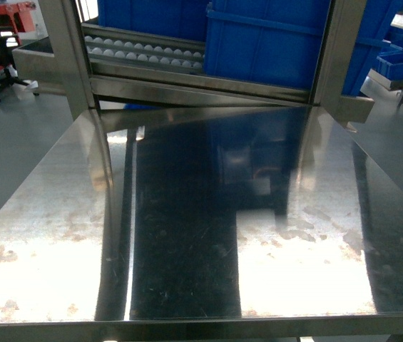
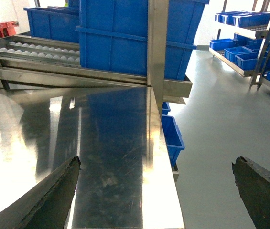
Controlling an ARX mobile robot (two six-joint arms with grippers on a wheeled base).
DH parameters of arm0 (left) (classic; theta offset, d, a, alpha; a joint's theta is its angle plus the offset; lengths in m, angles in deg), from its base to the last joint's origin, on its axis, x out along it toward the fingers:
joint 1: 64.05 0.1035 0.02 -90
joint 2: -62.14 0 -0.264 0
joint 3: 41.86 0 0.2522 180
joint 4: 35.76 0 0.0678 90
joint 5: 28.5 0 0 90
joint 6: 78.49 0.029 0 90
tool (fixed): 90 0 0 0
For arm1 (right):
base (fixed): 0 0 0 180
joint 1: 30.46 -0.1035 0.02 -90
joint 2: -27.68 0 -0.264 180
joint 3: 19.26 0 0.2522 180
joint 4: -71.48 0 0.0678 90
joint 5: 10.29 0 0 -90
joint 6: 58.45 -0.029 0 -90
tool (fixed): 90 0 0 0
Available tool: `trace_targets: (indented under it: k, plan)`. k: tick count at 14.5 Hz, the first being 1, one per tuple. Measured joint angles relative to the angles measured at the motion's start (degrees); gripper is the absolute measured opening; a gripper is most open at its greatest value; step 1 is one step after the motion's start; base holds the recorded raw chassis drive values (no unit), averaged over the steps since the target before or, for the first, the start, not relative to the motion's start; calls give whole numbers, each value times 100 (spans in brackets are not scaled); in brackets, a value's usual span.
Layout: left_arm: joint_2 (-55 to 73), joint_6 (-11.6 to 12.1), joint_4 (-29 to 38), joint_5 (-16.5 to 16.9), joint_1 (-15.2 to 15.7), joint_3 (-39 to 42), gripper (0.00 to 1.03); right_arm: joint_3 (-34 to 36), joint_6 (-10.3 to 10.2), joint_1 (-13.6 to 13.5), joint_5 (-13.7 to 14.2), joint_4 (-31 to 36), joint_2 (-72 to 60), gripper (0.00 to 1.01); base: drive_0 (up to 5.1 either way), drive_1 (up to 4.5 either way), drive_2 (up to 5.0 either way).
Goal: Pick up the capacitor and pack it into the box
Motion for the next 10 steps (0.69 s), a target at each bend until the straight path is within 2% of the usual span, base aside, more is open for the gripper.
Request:
trace_targets:
  k: [5,6,10]
  plan:
    - [-769,0,-505,-2,9,245,43,0,0,0,-2,0,2,98,0,0,0]
    - [-852,0,-302,-2,9,396,43,0,0,0,-2,0,0,98,0,0,0]
    - [-1331,0,-841,-2,9,396,43,0,0,0,-2,2,2,98,0,0,0]
